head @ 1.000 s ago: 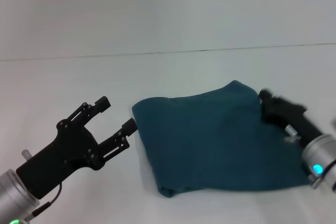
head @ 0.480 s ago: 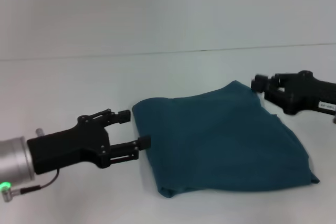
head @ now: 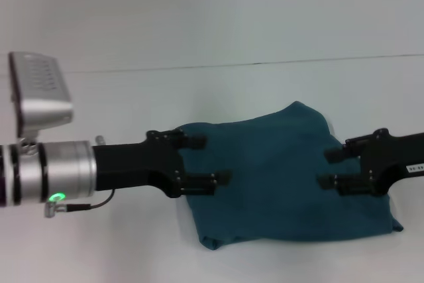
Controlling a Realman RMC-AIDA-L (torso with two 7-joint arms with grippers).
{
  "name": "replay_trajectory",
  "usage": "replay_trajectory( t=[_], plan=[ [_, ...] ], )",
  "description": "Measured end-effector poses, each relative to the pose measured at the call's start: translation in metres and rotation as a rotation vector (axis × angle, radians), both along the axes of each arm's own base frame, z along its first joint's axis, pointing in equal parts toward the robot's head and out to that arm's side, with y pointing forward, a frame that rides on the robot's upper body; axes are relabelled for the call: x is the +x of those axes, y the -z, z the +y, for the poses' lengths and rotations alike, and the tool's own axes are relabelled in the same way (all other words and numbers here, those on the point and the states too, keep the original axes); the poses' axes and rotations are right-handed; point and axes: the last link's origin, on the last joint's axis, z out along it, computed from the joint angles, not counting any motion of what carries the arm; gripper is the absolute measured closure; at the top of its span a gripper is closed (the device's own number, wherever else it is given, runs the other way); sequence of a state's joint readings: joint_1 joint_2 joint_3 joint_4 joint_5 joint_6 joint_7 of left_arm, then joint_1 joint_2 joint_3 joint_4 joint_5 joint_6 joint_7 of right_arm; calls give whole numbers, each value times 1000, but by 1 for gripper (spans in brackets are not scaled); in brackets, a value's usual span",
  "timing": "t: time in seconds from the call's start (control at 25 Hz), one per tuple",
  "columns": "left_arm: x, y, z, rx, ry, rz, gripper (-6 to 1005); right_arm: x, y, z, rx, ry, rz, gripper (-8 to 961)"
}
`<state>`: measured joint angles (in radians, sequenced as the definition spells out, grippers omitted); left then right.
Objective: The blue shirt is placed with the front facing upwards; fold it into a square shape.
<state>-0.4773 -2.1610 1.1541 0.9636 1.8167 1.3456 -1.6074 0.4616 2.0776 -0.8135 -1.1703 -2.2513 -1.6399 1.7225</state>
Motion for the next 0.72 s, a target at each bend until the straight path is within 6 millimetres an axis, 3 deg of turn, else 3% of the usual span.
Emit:
replay_trajectory(
  t=[0.16,0.36,0.6,0.72],
  plan=[
    [5,9,9,-29,-5,88,158,0,1,1,7,8,-2,384],
    [8,14,11,-44,8,119,158,-2,2,5,21,24,1,174],
    [8,16,13,-36,5,124,159,-1,2,6,23,33,-5,6],
    [10,16,14,-36,8,129,159,0,2,6,23,34,-8,6]
  ],
)
